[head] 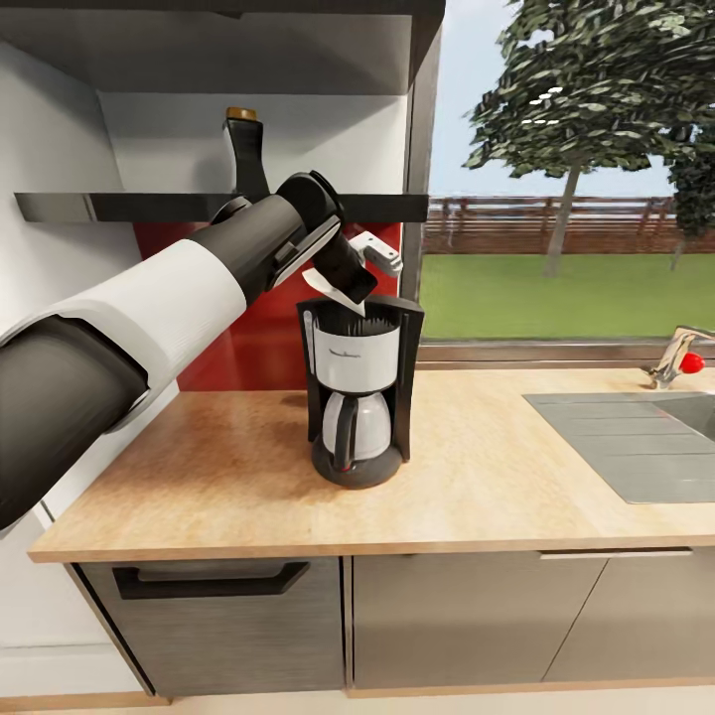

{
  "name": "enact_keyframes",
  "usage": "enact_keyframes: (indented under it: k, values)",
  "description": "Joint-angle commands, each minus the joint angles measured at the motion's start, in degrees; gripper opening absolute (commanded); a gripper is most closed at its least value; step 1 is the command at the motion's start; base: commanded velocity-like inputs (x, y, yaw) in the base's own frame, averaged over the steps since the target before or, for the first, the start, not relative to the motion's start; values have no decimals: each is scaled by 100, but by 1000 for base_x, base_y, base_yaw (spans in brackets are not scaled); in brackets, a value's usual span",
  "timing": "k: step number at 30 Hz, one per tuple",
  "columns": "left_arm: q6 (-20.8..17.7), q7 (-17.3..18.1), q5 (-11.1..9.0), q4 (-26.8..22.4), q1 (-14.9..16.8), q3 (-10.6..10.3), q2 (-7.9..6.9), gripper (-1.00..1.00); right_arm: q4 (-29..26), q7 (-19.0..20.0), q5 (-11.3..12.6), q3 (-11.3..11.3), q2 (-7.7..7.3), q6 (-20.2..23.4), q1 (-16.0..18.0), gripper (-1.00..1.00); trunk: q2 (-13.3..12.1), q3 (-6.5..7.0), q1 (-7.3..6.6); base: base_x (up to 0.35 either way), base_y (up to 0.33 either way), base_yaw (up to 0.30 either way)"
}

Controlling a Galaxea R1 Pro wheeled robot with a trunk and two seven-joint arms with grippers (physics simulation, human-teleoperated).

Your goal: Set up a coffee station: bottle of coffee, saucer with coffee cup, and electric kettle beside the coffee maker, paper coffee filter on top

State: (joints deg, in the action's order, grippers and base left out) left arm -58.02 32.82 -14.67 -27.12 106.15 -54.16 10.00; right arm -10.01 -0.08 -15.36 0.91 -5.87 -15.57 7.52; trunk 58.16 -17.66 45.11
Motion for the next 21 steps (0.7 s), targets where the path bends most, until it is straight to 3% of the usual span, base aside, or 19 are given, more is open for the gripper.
enact_keyframes:
  k: [1, 21]
  values:
    - [-17, -4, -36, 4, 11, -30, 0, -100, 2, -1, -19, 7, -2, -16, 3, 100, 5, -8, 0, 0, 0, 0]
    - [-17, -4, -28, 5, 11, -39, 0, -100, 3, -1, -13, 14, -2, -16, 3, 100, 5, -29, 0, -9, 0, 0]
